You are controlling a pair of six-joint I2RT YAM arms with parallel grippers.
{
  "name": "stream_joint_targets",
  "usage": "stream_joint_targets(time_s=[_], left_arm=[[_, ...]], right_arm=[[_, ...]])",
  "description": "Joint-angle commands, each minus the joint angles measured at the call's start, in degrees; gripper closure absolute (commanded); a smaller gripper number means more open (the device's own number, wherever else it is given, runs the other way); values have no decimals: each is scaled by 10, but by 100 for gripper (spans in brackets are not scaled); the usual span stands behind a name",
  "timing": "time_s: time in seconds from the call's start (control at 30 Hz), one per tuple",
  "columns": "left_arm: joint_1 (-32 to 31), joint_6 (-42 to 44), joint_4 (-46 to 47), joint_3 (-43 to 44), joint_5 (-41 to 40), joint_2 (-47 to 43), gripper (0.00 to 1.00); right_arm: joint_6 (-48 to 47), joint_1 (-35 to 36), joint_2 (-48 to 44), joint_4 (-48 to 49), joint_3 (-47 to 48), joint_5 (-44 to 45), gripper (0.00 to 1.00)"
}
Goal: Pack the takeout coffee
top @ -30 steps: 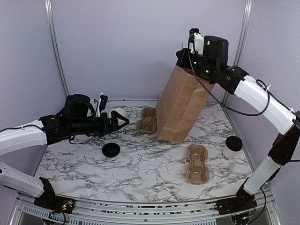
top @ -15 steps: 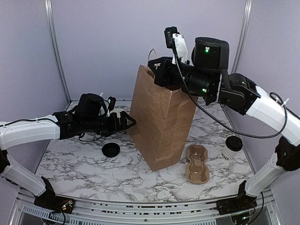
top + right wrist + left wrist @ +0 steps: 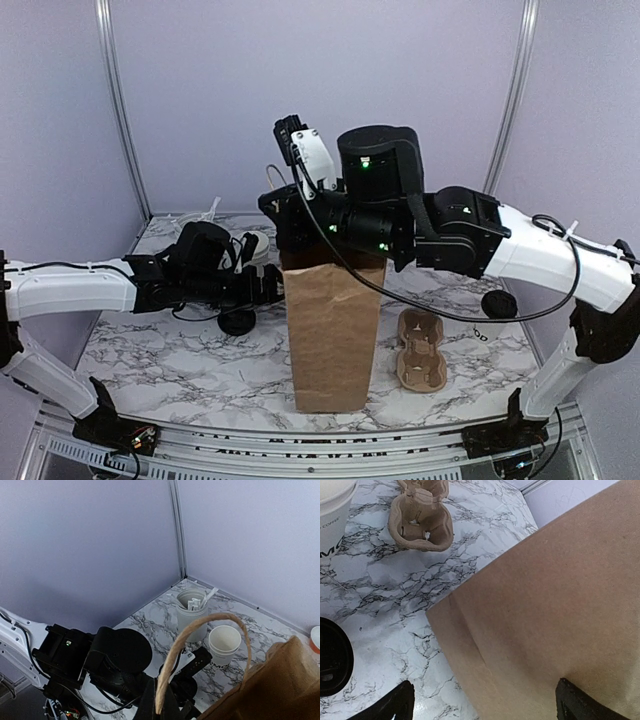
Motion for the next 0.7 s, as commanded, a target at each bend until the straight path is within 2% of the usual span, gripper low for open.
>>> stream_joint_targets(time_s=[0.0,0.07,0.23,0.33,0.47,0.6,0.67], left_arm=[[-7,5,17,-8,20,14,1],[-7,6,8,-14,4,9,1],[-6,13,-7,-28,-29,-14,1],[-4,15,-17,-29,-48,-30,1],[0,27,-34,-29,-82,-65,1],[18,56,-57,-20,-85,-98,1],[25,76,-77,-6,-87,-112,1]], right_arm=[[21,6,25,-18,4,-33,100],[25,6,32,-29,3,-37,95],[20,6,30,-50,0,-41,73],[11,5,25,-78,11,-37,66],[1,0,6,-109,8,-37,51],[-7,-16,-12,-146,6,-60,34],[-19,-24,-18,-166,10,-82,29]])
